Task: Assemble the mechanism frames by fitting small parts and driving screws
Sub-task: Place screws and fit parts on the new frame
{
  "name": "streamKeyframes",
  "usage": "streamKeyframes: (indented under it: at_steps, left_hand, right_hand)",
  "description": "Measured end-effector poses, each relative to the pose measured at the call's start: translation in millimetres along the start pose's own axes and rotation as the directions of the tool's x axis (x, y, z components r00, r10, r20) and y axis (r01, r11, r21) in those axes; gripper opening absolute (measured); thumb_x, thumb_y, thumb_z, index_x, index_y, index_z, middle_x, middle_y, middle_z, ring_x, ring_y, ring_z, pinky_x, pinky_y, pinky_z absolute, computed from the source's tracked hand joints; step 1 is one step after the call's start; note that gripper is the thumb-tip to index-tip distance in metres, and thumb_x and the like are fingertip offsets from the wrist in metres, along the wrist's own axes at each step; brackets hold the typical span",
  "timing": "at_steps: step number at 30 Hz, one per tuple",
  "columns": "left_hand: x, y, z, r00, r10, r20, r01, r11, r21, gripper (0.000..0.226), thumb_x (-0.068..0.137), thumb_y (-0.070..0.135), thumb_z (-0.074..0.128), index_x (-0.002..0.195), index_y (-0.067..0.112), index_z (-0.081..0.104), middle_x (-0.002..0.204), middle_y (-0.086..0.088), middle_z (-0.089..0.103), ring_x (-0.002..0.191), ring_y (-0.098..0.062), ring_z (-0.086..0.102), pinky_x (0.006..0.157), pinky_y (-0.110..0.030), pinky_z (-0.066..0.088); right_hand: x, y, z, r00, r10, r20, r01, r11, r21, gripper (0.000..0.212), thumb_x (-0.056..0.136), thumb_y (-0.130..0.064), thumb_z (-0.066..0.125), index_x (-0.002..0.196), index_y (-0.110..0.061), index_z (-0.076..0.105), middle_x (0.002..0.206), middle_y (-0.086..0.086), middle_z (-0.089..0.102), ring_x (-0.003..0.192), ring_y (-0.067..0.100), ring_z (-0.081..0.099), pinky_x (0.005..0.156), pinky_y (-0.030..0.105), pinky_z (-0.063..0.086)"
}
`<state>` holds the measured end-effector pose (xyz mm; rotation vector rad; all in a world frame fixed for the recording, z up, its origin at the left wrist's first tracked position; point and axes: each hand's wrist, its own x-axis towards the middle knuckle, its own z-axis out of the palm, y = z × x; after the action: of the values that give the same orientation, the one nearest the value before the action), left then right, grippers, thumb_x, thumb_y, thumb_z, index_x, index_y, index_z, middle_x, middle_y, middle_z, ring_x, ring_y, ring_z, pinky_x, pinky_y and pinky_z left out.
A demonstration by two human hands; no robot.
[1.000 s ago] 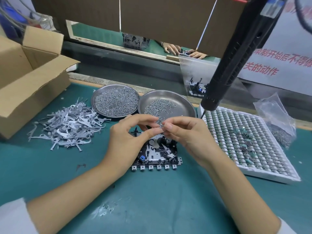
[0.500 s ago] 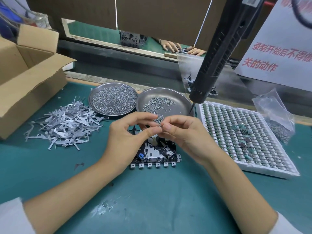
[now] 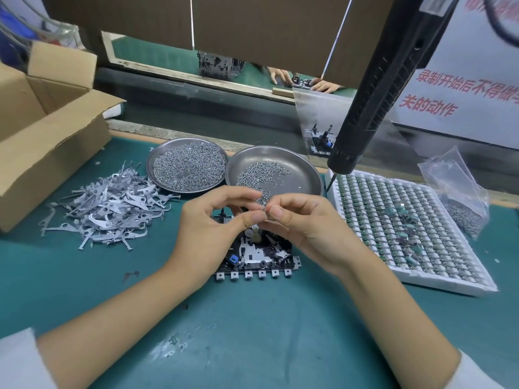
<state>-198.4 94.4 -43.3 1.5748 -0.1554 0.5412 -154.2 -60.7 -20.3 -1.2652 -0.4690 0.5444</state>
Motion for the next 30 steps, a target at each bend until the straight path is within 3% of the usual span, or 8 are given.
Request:
streamKeyframes:
  at_steps: [12, 14, 16, 18, 23, 26, 28, 30]
  left_hand:
    - [-2, 2, 1, 0.999, 0.033, 0.024, -0.034, 0.999, 0.037, 0.024, 0.065, 0.024, 0.076, 0.087, 0.031, 0.07, 0.079, 0.013, 0.072, 0.076, -0.001, 0.066, 0.069, -0.011, 0.048]
    - [-3, 1, 1, 0.999, 0.042, 0.031, -0.044, 0.996, 0.076, 0.023, 0.067, 0.024, 0.075, 0.089, 0.032, 0.07, 0.081, 0.014, 0.071, 0.076, -0.002, 0.064, 0.068, -0.012, 0.047]
    - [-4, 0, 1, 0.997, 0.057, 0.046, -0.063, 0.988, 0.138, 0.021, 0.071, 0.027, 0.072, 0.091, 0.032, 0.071, 0.084, 0.015, 0.07, 0.079, -0.002, 0.062, 0.068, -0.011, 0.043]
    - [-4, -1, 1, 0.994, 0.089, 0.066, -0.1, 0.978, 0.181, 0.019, 0.075, 0.026, 0.069, 0.093, 0.03, 0.071, 0.091, 0.014, 0.068, 0.083, 0.001, 0.061, 0.072, -0.007, 0.04]
    - [-2, -4, 0, 1.0, 0.03, -0.01, -0.029, 0.992, 0.124, 0.013, 0.078, 0.027, 0.064, 0.089, 0.032, 0.071, 0.089, 0.014, 0.07, 0.083, 0.002, 0.061, 0.074, -0.007, 0.043]
    - [0, -5, 0, 0.997, -0.009, -0.074, 0.015, 0.997, 0.075, 0.009, 0.079, 0.025, 0.066, 0.086, 0.029, 0.071, 0.084, 0.015, 0.072, 0.079, 0.005, 0.063, 0.068, -0.005, 0.045]
    - [0, -7, 2, 0.996, -0.012, -0.089, 0.019, 0.996, 0.082, 0.012, 0.082, 0.016, 0.067, 0.085, 0.027, 0.071, 0.081, 0.02, 0.071, 0.078, 0.007, 0.063, 0.065, -0.003, 0.044]
    - [0, -7, 3, 0.995, -0.016, -0.095, 0.024, 0.996, 0.082, 0.013, 0.082, 0.014, 0.067, 0.084, 0.027, 0.07, 0.081, 0.021, 0.07, 0.078, 0.008, 0.062, 0.065, -0.002, 0.044]
  right_hand:
    - [0, 0, 0, 0.997, 0.061, -0.042, -0.061, 0.998, 0.003, 0.006, 0.078, -0.009, 0.063, 0.082, -0.007, 0.066, 0.083, 0.008, 0.072, 0.082, 0.018, 0.068, 0.08, 0.027, 0.055]
    - [-1, -1, 1, 0.995, 0.064, -0.081, -0.064, 0.998, -0.002, 0.018, 0.074, -0.011, 0.066, 0.092, -0.007, 0.062, 0.078, 0.007, 0.071, 0.078, 0.018, 0.068, 0.076, 0.027, 0.055]
    - [-2, -5, 1, 0.991, 0.074, -0.111, -0.081, 0.995, -0.062, 0.028, 0.073, -0.013, 0.068, 0.099, -0.008, 0.06, 0.077, 0.006, 0.071, 0.074, 0.019, 0.068, 0.075, 0.028, 0.055]
    - [-5, -15, -3, 0.991, 0.088, -0.104, -0.108, 0.971, -0.214, 0.021, 0.079, -0.016, 0.067, 0.098, -0.007, 0.063, 0.077, 0.006, 0.07, 0.072, 0.02, 0.067, 0.075, 0.028, 0.056]
    - [-28, -57, -39, 0.975, 0.093, -0.201, -0.204, 0.729, -0.653, 0.008, 0.09, -0.015, 0.064, 0.087, -0.015, 0.072, 0.073, -0.002, 0.071, 0.067, 0.007, 0.066, 0.065, 0.019, 0.053]
    - [-42, -69, -77, 0.898, -0.102, -0.429, -0.346, 0.44, -0.829, 0.008, 0.09, -0.012, 0.063, 0.088, -0.014, 0.071, 0.079, 0.001, 0.071, 0.071, 0.01, 0.063, 0.067, 0.025, 0.049]
    - [-47, -68, -98, 0.811, -0.28, -0.515, -0.461, 0.237, -0.855, 0.015, 0.091, -0.012, 0.062, 0.104, -0.011, 0.07, 0.098, 0.007, 0.069, 0.084, 0.016, 0.06, 0.074, 0.03, 0.047]
    - [-50, -61, -112, 0.786, -0.3, -0.541, -0.517, 0.161, -0.84, 0.029, 0.092, -0.015, 0.062, 0.118, -0.004, 0.065, 0.112, 0.013, 0.066, 0.093, 0.022, 0.059, 0.081, 0.031, 0.044]
